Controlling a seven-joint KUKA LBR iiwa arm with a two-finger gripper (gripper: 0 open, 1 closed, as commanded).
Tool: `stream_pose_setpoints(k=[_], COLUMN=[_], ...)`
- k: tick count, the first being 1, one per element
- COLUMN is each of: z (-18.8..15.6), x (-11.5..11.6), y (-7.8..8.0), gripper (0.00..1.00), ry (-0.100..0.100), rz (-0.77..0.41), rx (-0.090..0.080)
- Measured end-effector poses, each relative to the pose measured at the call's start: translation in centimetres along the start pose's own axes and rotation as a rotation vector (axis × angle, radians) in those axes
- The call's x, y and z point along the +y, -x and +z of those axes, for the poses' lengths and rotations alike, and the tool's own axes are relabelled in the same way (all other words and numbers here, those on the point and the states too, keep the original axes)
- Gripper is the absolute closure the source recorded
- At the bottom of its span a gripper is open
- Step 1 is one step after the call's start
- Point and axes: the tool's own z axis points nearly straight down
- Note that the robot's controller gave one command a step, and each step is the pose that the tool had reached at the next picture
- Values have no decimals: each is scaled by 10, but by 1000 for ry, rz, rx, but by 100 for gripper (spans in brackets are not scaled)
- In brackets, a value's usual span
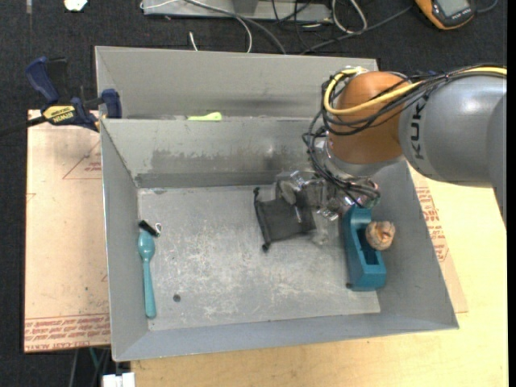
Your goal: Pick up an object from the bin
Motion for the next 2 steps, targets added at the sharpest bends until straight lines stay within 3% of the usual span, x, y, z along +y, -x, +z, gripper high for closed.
stream_pose_setpoints(k=[1,2], z=[-1,-1], x=[7,7], y=[11,11], gripper=[100,100], ry=[-5,-5], rz=[544,545], rx=[0,0])
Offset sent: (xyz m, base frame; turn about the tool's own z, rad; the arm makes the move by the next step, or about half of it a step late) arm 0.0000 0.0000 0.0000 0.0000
